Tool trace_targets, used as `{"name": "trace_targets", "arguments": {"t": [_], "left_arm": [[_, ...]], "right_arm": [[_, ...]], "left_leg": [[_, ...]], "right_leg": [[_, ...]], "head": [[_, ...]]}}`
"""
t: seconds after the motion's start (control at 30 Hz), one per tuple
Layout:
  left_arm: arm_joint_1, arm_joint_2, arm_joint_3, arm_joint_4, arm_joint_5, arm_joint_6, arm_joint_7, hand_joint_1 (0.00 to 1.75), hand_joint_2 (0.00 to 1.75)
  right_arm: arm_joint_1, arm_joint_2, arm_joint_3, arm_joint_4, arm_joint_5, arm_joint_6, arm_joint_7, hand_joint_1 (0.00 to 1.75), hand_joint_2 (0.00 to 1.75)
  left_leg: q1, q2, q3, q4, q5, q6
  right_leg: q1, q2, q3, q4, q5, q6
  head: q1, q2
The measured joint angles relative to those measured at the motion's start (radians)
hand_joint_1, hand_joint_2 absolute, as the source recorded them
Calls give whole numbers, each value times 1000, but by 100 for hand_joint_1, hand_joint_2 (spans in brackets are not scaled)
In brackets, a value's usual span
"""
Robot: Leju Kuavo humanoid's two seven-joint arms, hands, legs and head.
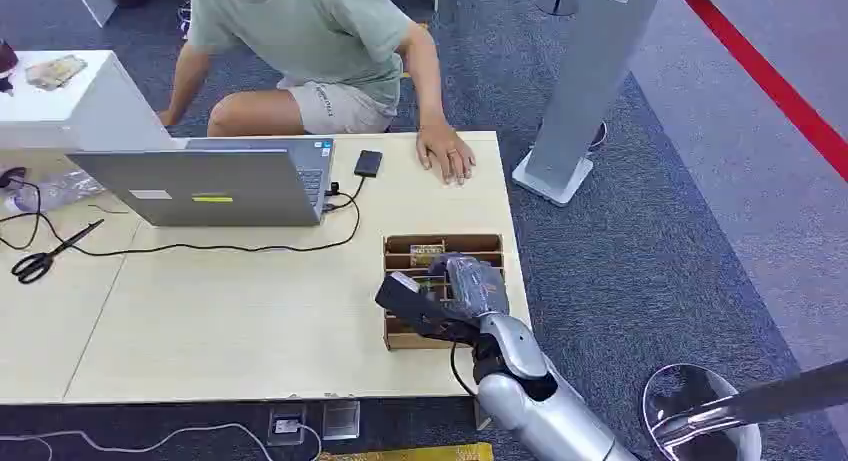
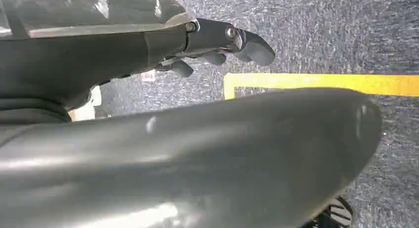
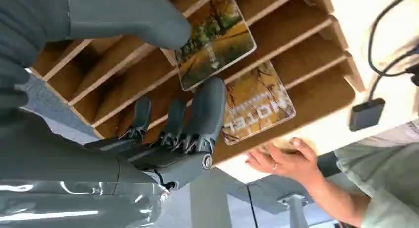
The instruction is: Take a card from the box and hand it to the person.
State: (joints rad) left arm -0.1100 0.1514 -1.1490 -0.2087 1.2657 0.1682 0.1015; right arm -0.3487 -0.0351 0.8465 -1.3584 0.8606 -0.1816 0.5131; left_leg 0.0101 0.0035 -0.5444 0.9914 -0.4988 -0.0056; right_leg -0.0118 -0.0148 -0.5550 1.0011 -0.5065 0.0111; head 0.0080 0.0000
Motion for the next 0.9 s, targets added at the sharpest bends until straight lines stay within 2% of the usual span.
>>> {"name": "trace_targets", "arguments": {"t": [0.3,0.37,0.73,0.83,0.87,0.9], "left_arm": [[0,0,0,0,-1,-1,-5,0,0],[0,0,0,0,-2,-1,-5,0,0],[0,0,0,0,-2,-1,0,0,0],[0,0,0,0,-2,-1,0,0,0],[0,0,0,0,-2,-1,0,0,0],[0,0,0,0,-2,-1,0,0,0]], "right_arm": [[0,0,0,17,-5,-8,-2,94,175],[0,0,0,19,-5,-8,-3,87,175],[0,0,3,32,-26,-9,-17,93,175],[-1,0,6,37,-26,-9,-17,103,175],[-1,0,6,37,-27,-9,-17,122,175],[-1,0,6,38,-28,-9,-17,126,175]], "left_leg": [[0,0,0,0,0,0],[0,0,0,0,0,0],[0,0,0,0,0,0],[0,0,0,0,0,0],[0,0,0,0,0,0],[0,0,0,0,0,0]], "right_leg": [[0,0,0,0,0,0],[0,0,0,0,0,0],[0,0,1,0,0,0],[0,0,0,0,0,0],[0,0,0,0,0,0],[0,0,0,0,0,0]], "head": [[0,0],[0,0],[0,0],[0,0],[0,0],[0,0]]}}
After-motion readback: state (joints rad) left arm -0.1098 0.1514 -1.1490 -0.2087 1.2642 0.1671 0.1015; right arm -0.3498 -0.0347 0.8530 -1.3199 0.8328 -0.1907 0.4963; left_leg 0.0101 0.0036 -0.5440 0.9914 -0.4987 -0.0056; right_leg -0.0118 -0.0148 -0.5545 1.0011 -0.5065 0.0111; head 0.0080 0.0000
